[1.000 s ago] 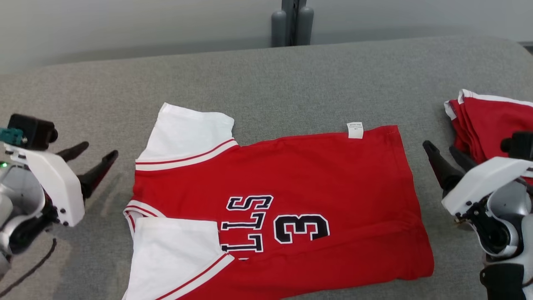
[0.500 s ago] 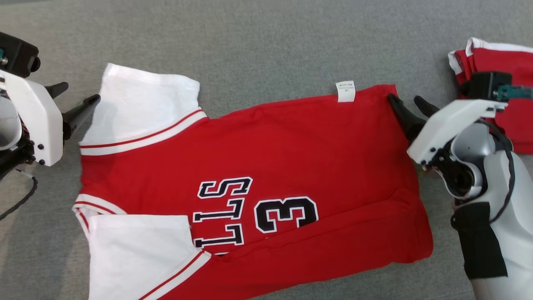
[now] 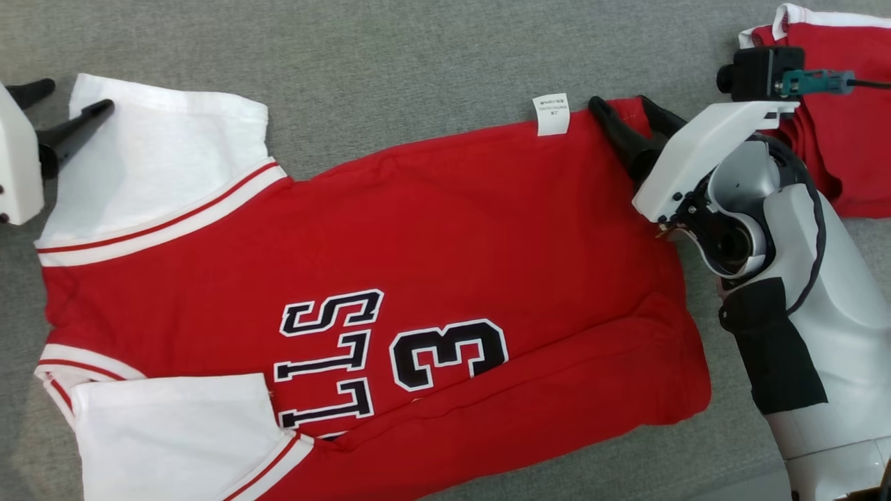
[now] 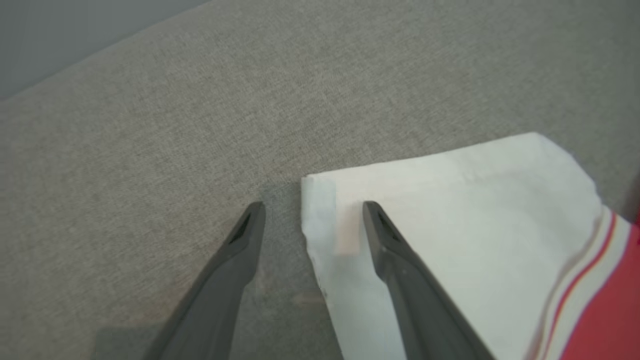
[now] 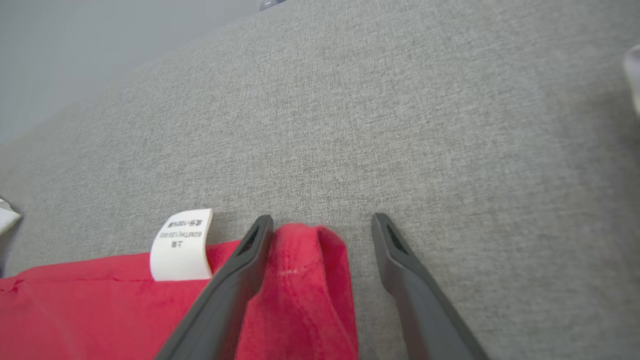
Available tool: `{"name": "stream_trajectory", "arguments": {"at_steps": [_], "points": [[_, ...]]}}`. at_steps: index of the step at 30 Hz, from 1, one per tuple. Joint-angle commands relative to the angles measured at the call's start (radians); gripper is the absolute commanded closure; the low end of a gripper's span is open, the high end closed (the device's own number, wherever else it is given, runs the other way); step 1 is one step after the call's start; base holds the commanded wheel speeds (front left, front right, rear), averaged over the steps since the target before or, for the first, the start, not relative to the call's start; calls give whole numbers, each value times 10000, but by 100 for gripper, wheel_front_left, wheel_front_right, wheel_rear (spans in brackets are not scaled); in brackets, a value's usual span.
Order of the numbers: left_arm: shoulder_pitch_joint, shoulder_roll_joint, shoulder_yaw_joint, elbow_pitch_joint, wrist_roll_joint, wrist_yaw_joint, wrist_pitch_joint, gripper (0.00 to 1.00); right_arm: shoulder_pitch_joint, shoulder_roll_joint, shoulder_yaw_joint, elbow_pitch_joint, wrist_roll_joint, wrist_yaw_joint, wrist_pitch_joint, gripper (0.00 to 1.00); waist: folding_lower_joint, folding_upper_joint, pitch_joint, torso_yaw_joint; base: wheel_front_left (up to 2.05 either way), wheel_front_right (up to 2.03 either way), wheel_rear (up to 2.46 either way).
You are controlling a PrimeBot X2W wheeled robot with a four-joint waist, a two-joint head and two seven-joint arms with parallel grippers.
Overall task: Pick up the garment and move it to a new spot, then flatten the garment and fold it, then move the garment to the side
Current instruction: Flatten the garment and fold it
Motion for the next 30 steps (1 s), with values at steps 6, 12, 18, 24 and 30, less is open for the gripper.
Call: {"name": "stream_trajectory", "arguments": {"at_steps": [6,12,18,24,30], "points": [[-402,35,-397,555,-481,-5,-162,0,-94,56,937,563,534,0,-226,0,0,0,110,-223,0,0,0],[-570,89,-757,367,-998,-5,-170,94,-210,103,1378,887,821,9,-468,100,0,0,155,-196,0,0,0],[-728,177,-1044,216,-1348,-6,-494,100,-393,51,1536,1117,913,4,-993,100,0,0,-120,-71,0,0,0],[-487,15,-1333,157,-1674,-6,-874,100,-187,-6,1277,1519,758,3,-1428,100,0,0,-938,229,0,0,0],[-287,-123,-1575,-34,-1933,-6,-1018,100,177,-165,1009,1764,719,1,-1521,100,0,0,-1742,596,0,0,0]]}}
